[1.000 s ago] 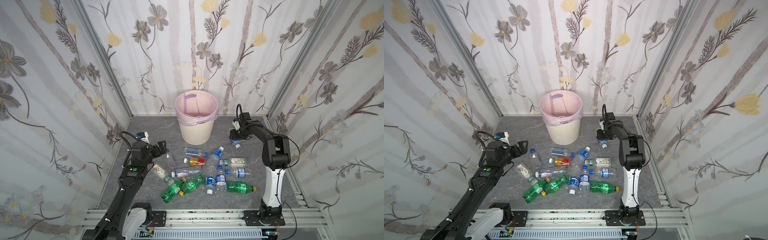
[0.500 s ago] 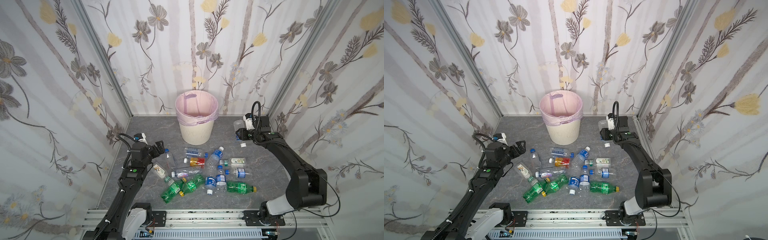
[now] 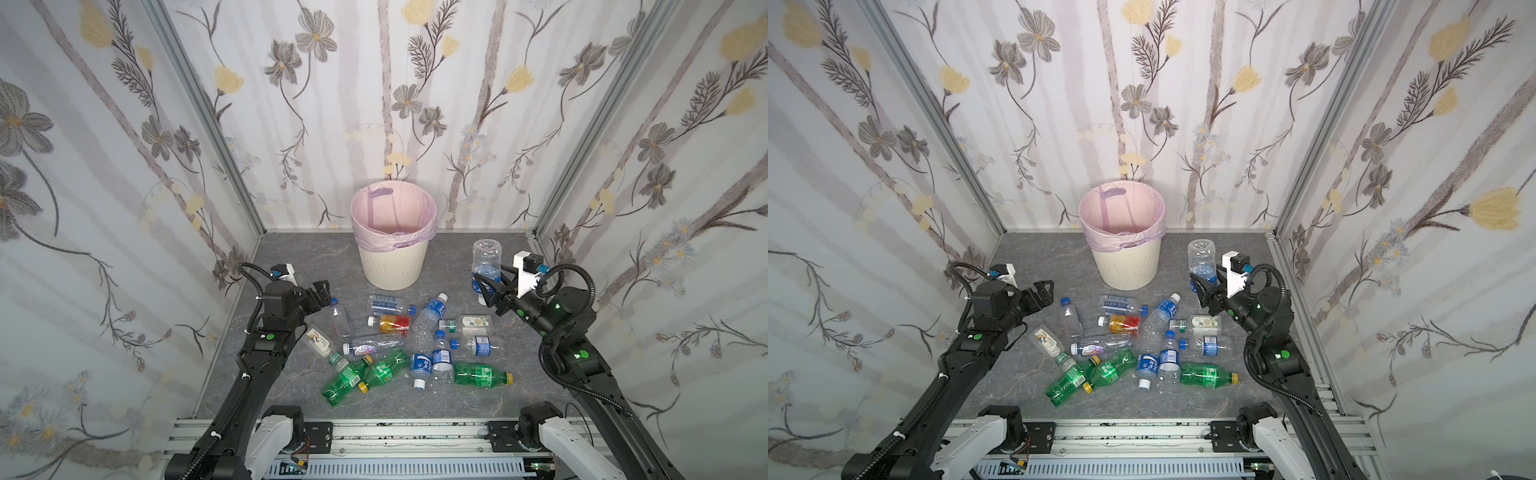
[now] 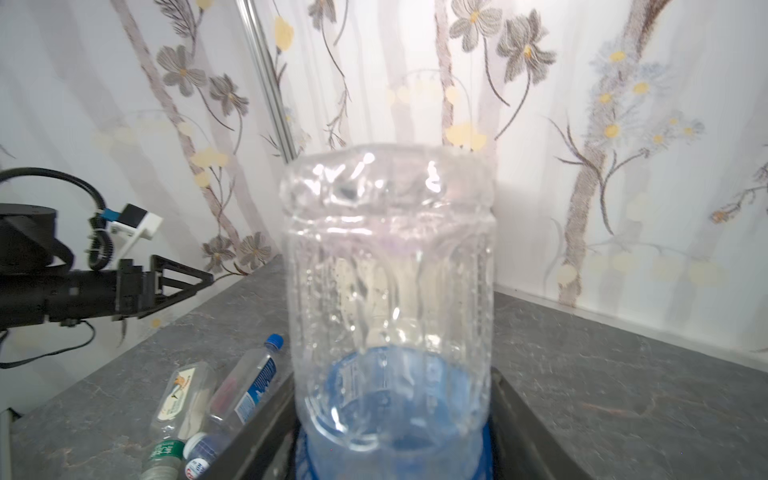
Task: Throw the plastic bottles in the bin
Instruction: 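Lift the blue-labelled bottle with the right gripper and drop it into the bin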
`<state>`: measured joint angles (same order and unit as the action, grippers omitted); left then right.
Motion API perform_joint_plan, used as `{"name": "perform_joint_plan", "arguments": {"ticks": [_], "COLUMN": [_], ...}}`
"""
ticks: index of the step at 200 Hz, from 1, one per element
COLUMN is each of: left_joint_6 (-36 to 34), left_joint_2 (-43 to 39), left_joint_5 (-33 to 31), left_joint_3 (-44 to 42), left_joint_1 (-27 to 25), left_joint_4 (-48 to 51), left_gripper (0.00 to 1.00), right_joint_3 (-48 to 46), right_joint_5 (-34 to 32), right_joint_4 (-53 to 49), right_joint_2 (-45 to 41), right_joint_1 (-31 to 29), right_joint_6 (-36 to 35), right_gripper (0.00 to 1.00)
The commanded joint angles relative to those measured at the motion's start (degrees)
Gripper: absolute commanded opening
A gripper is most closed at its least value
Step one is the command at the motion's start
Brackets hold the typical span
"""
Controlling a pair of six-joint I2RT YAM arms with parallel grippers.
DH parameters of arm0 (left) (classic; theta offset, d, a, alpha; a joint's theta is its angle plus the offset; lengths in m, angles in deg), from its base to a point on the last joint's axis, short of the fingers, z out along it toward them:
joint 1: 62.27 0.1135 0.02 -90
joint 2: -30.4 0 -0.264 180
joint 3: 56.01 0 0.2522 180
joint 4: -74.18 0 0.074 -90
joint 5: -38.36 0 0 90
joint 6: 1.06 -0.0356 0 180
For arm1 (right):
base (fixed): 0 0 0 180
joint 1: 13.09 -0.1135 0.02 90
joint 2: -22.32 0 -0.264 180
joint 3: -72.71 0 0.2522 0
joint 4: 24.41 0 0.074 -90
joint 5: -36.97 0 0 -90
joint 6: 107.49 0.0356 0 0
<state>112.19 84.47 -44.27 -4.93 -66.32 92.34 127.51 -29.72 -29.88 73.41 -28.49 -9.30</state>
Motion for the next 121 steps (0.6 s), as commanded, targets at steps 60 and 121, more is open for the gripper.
{"name": "perform_joint_plan", "arguments": {"ticks": [60, 121], "left_joint_6": [1.0, 2.5], "left_joint_2": [-1.9, -3.4], "left_joint_5": [1.3, -0.1], "left_joint_3": [1.3, 0.9], "left_joint_1": [0.0, 0.3], "left_joint_4": [2.3, 6.1], "left_gripper": [1.00, 1.00], "right_joint_3": [35.0, 59.8], "right_joint_5": [-4.4, -6.9], "right_joint_4": [5.3, -5.9], "right_joint_2": [32.3, 55.8], "right_joint_1": [-10.6, -11.7], "right_joint_6": [0.8, 2.0], "right_gripper": [0.62, 0.97]}}
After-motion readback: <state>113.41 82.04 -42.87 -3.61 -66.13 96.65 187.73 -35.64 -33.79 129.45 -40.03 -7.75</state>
